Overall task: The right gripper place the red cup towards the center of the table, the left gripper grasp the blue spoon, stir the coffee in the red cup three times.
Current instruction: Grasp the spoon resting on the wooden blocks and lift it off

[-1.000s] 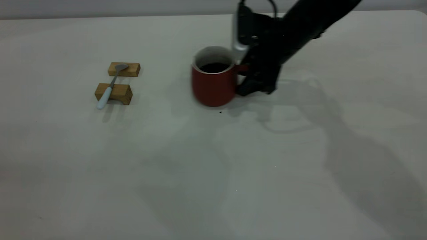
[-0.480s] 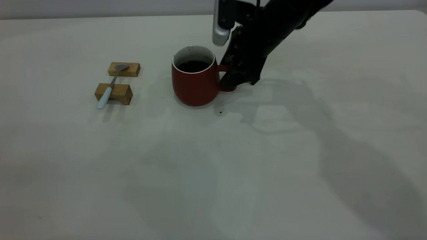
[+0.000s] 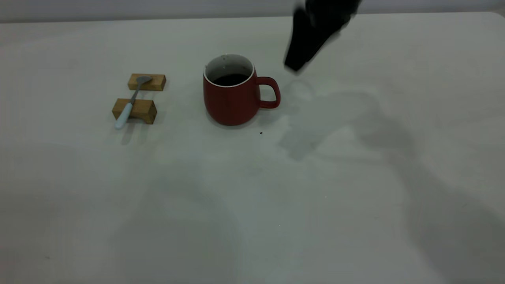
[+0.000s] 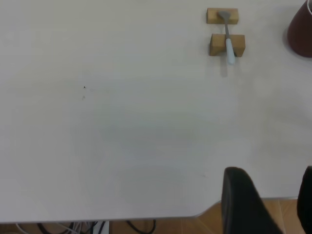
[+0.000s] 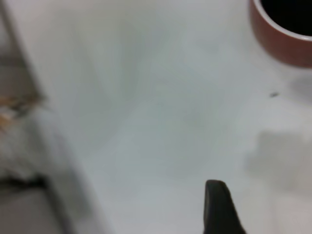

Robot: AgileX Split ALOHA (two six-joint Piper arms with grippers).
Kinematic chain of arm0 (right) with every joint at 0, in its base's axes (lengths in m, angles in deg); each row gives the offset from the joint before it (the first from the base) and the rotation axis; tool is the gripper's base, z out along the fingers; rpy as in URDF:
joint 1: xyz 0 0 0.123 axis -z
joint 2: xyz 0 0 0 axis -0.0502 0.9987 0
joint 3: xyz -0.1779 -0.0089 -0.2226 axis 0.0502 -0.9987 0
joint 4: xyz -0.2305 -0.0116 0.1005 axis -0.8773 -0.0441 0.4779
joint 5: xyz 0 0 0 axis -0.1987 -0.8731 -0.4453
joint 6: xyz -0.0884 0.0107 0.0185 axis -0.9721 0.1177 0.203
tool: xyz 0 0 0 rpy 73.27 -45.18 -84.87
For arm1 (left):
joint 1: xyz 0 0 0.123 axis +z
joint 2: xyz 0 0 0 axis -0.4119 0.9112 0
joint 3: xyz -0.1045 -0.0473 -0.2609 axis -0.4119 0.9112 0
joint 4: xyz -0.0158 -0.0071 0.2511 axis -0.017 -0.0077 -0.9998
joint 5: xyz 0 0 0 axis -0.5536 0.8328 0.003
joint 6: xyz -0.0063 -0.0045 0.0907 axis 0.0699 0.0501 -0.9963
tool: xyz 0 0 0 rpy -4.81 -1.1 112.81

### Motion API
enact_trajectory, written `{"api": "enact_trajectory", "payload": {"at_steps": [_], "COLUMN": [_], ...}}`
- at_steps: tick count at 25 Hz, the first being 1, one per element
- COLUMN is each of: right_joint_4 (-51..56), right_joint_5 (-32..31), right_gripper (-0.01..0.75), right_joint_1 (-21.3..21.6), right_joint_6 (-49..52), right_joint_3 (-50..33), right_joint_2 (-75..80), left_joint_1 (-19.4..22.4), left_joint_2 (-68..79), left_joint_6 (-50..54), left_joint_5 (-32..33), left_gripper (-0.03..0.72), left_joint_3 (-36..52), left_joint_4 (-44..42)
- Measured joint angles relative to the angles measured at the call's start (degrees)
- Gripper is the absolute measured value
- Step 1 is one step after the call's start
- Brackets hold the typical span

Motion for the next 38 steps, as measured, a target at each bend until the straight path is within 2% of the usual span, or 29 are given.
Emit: {"api": "enact_trajectory", "payload": {"at_steps": [3,8,11,14,24,30,38], "right_joint_4": [-4.9,-22.6,-31.4,-34.8,-34.9,-34.8,-34.8], "right_joint_5": [-3.7,-6.6,-7.1,-7.3,-7.9,-8.0,-4.0], "right_gripper": [0.449,0.442,0.442,0.442,0.442,0.442,0.442], "right_joint_1": [0.0,0.0,0.1,1.9,14.0,14.4,14.8], "right_joint_6": [15.6,41.6,50.9,53.4,54.2,55.7,56.1], "right_joint_3": [0.0,-0.8,-5.2,-13.4,-46.8,-59.7,-68.8], "right_joint_2": [-8.3,-22.2,-30.7,-40.2,-73.6,-93.5,-113.4], "left_joint_1": [0.0,0.0,0.0,0.0,0.0,0.0,0.0], "left_joint_2": [0.0,0.0,0.0,0.0,0.0,0.0,0.0], "left_joint_6": [0.0,0.0,0.0,0.0,0.0,0.0,0.0], "left_joint_5": [0.0,0.0,0.0,0.0,0.0,0.0,0.0], "left_gripper": [0.353,0.353,0.353,0.353,0.353,0.353,0.353], "left_joint_3": [0.0,0.0,0.0,0.0,0.0,0.0,0.0], "left_joint_4": [0.0,0.0,0.0,0.0,0.0,0.0,0.0]}}
